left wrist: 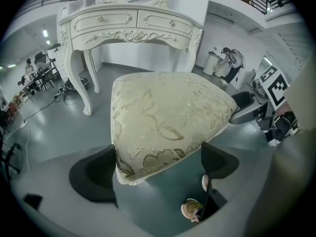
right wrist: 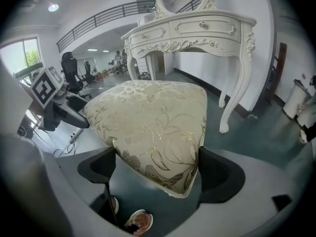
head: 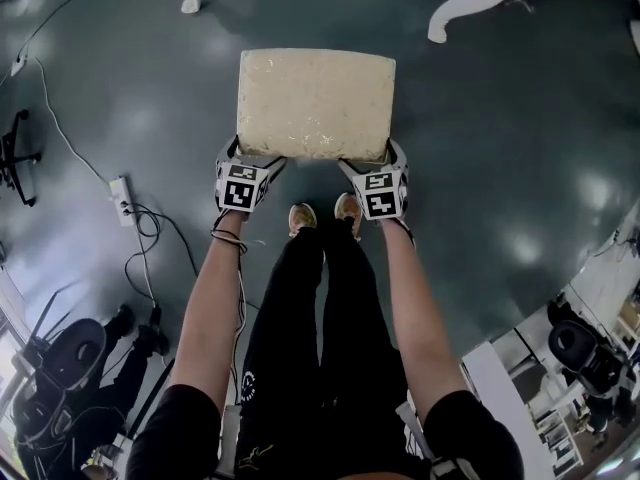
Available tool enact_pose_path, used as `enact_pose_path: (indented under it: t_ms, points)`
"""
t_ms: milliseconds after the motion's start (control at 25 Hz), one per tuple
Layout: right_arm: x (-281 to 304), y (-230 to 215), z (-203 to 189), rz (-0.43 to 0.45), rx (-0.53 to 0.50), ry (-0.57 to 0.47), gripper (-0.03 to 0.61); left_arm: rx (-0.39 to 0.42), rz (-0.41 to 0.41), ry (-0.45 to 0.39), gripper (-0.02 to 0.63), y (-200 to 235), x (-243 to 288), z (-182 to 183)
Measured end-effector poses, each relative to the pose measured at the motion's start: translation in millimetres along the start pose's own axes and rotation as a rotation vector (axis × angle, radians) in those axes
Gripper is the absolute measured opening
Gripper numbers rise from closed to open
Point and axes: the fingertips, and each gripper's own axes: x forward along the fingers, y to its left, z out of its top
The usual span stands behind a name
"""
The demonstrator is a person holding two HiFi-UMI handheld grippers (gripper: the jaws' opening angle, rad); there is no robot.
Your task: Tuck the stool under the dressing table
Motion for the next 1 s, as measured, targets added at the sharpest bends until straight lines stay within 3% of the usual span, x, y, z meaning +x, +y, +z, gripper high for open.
enact_pose_path:
  t_ms: [440,1000]
  points:
    - [14.3,-0.4,19.8,0.006,-0.017,0.001,0.529,-0.031,0.028,0.034,0.528,16.4,5.6,6.6]
    - [83.9,7.7,79.4,-0.025,0.019,0.006,0.532,0.015,0.016,0.006,0.528,104.4,44.8,37.4]
